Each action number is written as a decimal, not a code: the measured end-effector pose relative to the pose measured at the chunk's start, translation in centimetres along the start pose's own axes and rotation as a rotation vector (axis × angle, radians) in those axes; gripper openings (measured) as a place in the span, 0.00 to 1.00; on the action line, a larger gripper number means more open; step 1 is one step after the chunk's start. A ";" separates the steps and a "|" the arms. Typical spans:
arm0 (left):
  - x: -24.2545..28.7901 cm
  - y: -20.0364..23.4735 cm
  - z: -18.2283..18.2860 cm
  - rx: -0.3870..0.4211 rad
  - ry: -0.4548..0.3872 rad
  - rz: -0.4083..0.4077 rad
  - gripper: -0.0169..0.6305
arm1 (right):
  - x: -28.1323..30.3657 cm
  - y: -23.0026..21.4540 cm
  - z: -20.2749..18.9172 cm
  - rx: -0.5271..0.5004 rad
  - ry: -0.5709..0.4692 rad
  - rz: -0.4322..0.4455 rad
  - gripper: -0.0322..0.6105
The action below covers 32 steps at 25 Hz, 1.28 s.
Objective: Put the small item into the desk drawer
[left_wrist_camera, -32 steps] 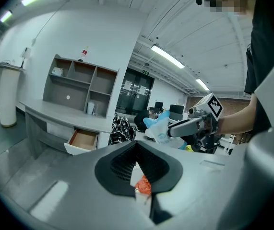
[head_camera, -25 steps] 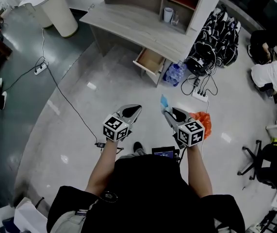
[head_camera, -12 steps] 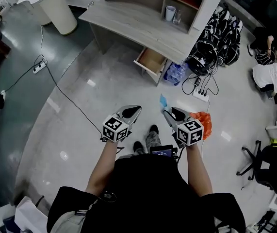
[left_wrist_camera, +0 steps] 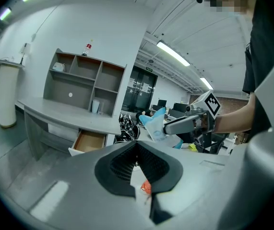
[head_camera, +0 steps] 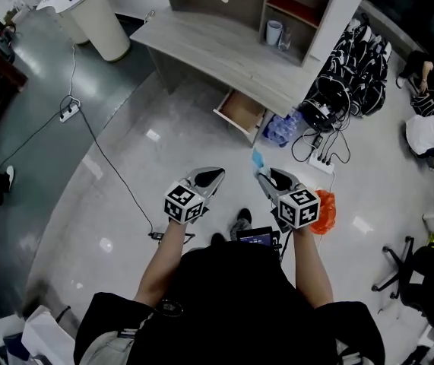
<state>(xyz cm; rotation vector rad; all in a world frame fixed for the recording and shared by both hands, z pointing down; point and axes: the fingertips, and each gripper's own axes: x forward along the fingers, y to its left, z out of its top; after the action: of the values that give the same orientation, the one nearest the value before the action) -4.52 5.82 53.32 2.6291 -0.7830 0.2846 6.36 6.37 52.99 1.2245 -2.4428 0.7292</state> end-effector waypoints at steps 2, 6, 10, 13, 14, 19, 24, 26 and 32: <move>0.9 0.6 0.5 0.000 0.001 0.009 0.03 | 0.3 -1.1 0.5 0.002 -0.002 0.005 0.24; 2.9 1.8 1.4 -0.003 0.000 0.035 0.03 | 1.2 -3.4 1.2 0.005 0.003 0.022 0.24; 4.7 2.9 2.6 -0.003 0.002 0.059 0.03 | 2.2 -5.5 2.3 0.006 0.011 0.045 0.24; 5.6 3.8 3.2 -0.003 0.005 0.086 0.03 | 2.9 -6.8 3.0 0.004 0.015 0.063 0.24; 5.8 4.0 3.4 -0.003 0.006 0.096 0.03 | 3.1 -7.2 3.1 0.002 0.018 0.070 0.24; 7.0 4.9 4.7 0.002 -0.007 0.129 0.03 | 3.9 -8.9 3.9 -0.010 0.030 0.097 0.24; 8.0 5.6 5.2 0.001 0.000 0.144 0.03 | 4.8 -9.9 4.4 -0.008 0.043 0.115 0.24; 8.3 5.9 5.2 -0.002 0.003 0.146 0.03 | 5.2 -10.2 4.5 -0.010 0.050 0.119 0.24; 8.9 7.5 4.7 -0.012 0.017 0.127 0.03 | 6.7 -10.7 4.9 -0.004 0.060 0.102 0.24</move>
<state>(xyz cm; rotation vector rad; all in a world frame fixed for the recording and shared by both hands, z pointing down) -1.01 -6.21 53.92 2.5663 -0.9442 0.3357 10.83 -6.12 55.45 1.0674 -2.4706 0.7763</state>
